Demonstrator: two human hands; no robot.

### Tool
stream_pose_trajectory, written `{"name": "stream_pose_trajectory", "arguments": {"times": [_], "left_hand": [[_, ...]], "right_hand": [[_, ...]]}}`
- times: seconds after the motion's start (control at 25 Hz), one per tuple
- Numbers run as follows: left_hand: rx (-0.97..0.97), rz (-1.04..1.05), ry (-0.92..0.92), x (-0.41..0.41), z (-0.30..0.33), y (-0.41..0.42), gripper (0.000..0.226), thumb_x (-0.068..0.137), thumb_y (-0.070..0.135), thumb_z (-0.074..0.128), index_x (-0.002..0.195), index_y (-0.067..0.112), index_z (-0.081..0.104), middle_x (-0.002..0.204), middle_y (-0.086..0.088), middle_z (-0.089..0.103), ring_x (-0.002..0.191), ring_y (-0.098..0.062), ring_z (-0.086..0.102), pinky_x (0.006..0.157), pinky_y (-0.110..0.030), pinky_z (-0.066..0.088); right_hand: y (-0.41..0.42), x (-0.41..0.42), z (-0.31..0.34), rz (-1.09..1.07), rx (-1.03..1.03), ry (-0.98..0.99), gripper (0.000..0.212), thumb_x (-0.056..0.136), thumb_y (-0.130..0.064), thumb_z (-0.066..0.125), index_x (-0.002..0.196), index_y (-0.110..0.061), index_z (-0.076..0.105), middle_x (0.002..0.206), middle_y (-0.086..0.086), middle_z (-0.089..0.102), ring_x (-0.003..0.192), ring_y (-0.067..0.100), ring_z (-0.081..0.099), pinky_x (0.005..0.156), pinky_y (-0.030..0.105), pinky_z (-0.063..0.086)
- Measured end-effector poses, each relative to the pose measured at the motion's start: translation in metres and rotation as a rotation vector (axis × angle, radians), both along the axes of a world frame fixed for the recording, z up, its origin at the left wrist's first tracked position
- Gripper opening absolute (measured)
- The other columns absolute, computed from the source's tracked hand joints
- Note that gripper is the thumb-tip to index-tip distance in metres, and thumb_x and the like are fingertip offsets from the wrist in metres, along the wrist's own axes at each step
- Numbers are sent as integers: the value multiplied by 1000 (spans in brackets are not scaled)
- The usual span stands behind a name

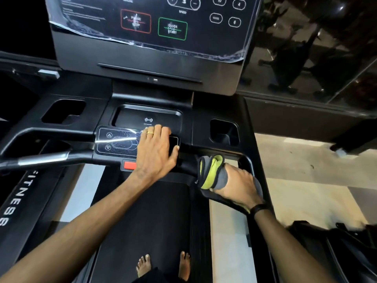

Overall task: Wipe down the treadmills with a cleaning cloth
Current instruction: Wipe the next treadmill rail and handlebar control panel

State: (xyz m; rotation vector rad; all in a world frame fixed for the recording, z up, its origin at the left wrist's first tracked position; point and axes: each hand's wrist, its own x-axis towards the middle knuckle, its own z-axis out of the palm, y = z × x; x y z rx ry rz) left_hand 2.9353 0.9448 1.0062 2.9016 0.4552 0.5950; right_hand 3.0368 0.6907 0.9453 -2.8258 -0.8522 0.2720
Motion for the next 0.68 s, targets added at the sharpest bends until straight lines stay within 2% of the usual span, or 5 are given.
{"name": "stream_pose_trajectory", "arguments": {"times": [0.12,0.36,0.44,0.56,0.68], "left_hand": [[7,-2,-17,0,-1,2,36,84,39,63,101,8,53,100,-13,53,96,-35,50,96,-46,39],[3,-3,-34,0,-3,1,36,84,39,62,100,8,53,100,-12,54,96,-35,51,97,-47,38],[7,3,-43,1,-5,1,36,84,40,58,101,8,53,99,-12,53,96,-34,50,98,-47,38],[-14,9,-55,3,-7,-2,37,83,41,52,101,8,53,98,-12,52,95,-35,49,99,-49,38],[-56,2,-88,4,-10,-3,38,83,39,51,104,8,54,100,-13,53,97,-35,49,103,-50,36]], "right_hand": [[3,22,15,-14,-17,180,81,44,-85,68,109,-38,57,107,-11,71,101,22,66,80,34,50],[3,-14,-18,-108,83,-305,75,55,-79,47,105,-25,60,98,-8,68,91,18,65,84,33,51],[4,-3,-8,-100,15,-177,71,57,-74,63,111,-28,59,99,-8,66,92,19,63,81,36,51],[7,17,20,-60,-129,220,74,51,-66,79,115,-32,61,106,-9,69,100,19,65,81,32,49],[7,14,33,-84,-52,273,77,50,-69,80,115,-33,61,112,-7,70,103,23,65,86,35,51]]}}
